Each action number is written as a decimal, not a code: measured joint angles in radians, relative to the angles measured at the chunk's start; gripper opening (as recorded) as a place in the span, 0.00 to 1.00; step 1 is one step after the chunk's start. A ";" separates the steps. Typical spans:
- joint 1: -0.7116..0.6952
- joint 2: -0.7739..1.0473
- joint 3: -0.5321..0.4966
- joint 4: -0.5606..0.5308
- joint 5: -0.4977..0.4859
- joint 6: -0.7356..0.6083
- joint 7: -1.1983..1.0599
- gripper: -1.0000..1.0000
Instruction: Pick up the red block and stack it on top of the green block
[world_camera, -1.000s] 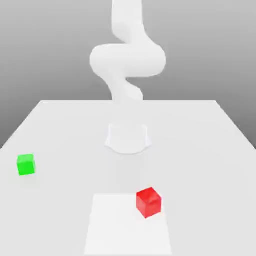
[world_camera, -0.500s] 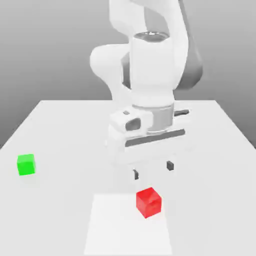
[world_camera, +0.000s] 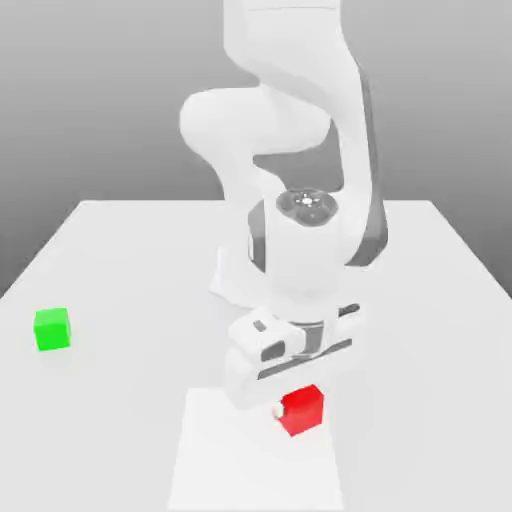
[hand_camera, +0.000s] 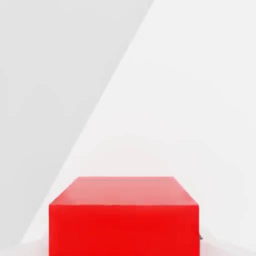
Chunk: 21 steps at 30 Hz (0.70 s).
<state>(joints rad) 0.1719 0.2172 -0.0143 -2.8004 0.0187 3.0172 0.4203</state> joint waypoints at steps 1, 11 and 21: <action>0.001 -0.025 -0.002 -0.003 -0.004 -0.021 0.002 0.00; -0.139 -0.275 -0.095 -0.026 -0.055 -0.240 0.090 0.00; -0.456 -0.334 -0.323 0.001 -0.131 -0.310 0.291 0.00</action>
<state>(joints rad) -0.2837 -0.1170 -0.3369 -2.7994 -0.1120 2.7073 0.7116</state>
